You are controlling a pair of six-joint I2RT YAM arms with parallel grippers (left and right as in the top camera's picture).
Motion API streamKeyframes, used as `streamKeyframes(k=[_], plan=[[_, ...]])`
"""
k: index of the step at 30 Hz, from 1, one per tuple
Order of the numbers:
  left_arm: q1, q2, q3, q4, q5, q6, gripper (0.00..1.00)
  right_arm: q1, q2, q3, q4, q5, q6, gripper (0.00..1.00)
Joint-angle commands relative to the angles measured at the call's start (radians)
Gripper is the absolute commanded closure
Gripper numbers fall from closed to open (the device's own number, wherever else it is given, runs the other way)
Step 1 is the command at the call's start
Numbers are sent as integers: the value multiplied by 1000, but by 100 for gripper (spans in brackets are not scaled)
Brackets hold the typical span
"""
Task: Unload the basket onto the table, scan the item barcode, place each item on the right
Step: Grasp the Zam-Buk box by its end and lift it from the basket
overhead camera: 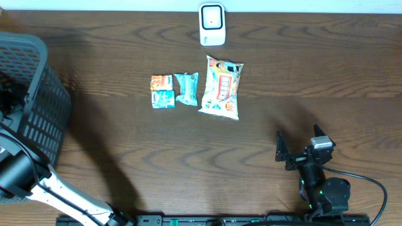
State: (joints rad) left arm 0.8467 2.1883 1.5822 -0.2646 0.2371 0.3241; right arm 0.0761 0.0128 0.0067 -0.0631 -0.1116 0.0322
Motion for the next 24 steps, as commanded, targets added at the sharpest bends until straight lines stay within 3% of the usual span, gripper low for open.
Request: streamKeyframes(k=[1, 14, 24], plan=[[5, -15, -9, 1, -3, -8, 80, 4, -4, 0, -4, 1, -14, 1], [5, -72, -9, -34, -2, -9, 81, 4, -4, 0, -4, 1, -14, 1], [5, -223, -9, -163, -2, -65, 81, 4, -4, 0, -4, 1, -14, 1]])
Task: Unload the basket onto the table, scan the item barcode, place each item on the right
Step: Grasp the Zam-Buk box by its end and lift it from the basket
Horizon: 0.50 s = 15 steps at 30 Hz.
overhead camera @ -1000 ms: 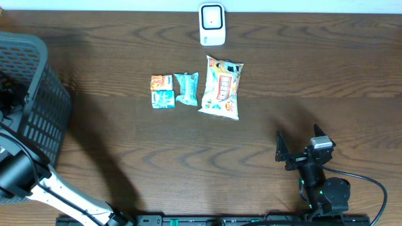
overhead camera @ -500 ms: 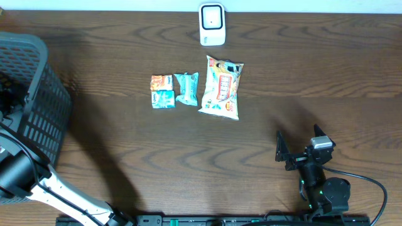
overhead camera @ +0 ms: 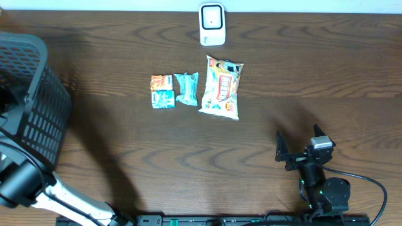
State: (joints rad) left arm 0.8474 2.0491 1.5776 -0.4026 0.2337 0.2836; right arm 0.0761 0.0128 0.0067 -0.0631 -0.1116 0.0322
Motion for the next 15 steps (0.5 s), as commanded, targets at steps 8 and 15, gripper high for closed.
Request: streamKeyframes(k=[8, 15], plan=[[4, -293, -5, -199, 2, -115, 81, 4, -4, 0, -4, 1, -14, 1], [4, -495, -5, -286, 30, -355, 81, 4, -4, 0, -4, 1, -14, 1]])
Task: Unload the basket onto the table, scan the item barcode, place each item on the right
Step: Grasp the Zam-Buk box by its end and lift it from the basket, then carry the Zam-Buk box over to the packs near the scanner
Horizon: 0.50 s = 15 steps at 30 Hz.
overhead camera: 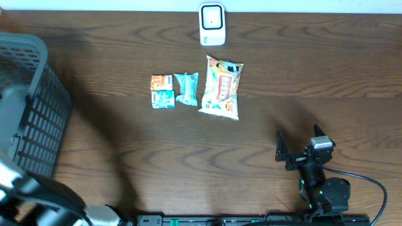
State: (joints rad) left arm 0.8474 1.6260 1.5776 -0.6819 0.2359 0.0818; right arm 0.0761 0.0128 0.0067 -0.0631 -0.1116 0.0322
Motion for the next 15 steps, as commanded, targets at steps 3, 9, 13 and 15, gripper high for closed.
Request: streamKeyframes(k=[3, 9, 13, 15], plan=[[-3, -143, -5, 9, 129, -266, 81, 4, -4, 0, -4, 1, -14, 1], [-104, -205, -5, 87, 295, -523, 81, 4, -4, 0, -4, 1, -14, 1], [-259, -206, -5, 107, 396, -554, 81, 4, -4, 0, -4, 1, -14, 1], [-346, -206, -5, 103, 411, -547, 81, 4, -4, 0, -4, 1, -14, 1]])
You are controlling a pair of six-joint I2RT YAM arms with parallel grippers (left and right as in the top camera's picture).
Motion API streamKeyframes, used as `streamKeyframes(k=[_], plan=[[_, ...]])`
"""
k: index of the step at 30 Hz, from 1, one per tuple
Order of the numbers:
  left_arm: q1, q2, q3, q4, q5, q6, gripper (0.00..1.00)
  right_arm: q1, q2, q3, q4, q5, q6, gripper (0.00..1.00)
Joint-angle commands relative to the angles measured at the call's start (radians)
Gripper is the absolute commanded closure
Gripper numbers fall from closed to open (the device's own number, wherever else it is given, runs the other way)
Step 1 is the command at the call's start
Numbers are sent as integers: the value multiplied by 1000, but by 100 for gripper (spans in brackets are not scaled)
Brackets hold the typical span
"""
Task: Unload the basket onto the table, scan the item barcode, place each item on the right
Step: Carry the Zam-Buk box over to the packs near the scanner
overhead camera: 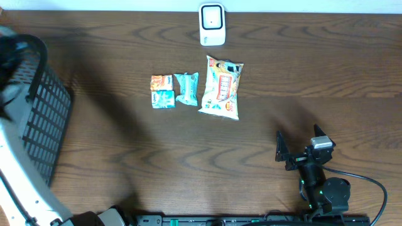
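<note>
At the far edge of the table stands the white barcode scanner (212, 24). Below it lies a yellow and white snack bag (221, 86), with a teal packet (186, 88) to its left. Further left are two small packets (162, 91), one orange and one teal. My right gripper (300, 143) rests open near the front right, with nothing between its fingers. My left arm (16, 169) rises along the left edge, close to the camera. Its dark end (9, 50) is blurred over the basket, and its fingers cannot be made out.
A dark grey slatted basket (41, 119) fills the left side of the table, partly covered by the left arm. The right arm's base and cable (352, 182) sit at the front right corner.
My left arm has moved. Its white link now runs up the left edge, and its dark end is over the basket's far left corner. The items, scanner and right arm are unchanged.
At first my left arm lay low at the front left, beside the basket. It then stood larger and more blurred in view, and now it reaches up over the basket. The items, scanner and right gripper have stayed where they were.
</note>
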State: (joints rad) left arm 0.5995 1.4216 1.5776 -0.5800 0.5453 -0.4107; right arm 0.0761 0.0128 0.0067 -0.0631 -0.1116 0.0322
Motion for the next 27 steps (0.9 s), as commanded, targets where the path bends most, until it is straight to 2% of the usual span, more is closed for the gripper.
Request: streamKeyframes(k=[1, 6, 10, 15, 20, 27], plan=[[-145, -2, -5, -2, 102, -55, 81, 4, -4, 0, -4, 1, -14, 1], [-383, 4, -5, -5, 36, 0, 81, 4, -4, 0, -4, 1, -14, 1], [-576, 23, -5, -42, -138, 54, 81, 4, -4, 0, -4, 1, -14, 1], [-770, 84, -5, -92, -327, 55, 81, 4, -4, 0, -4, 1, -14, 1], [-894, 190, -5, -89, -357, 55, 81, 4, -4, 0, -4, 1, -14, 1], [-967, 374, -5, -59, -357, 55, 81, 4, -4, 0, -4, 1, -14, 1]])
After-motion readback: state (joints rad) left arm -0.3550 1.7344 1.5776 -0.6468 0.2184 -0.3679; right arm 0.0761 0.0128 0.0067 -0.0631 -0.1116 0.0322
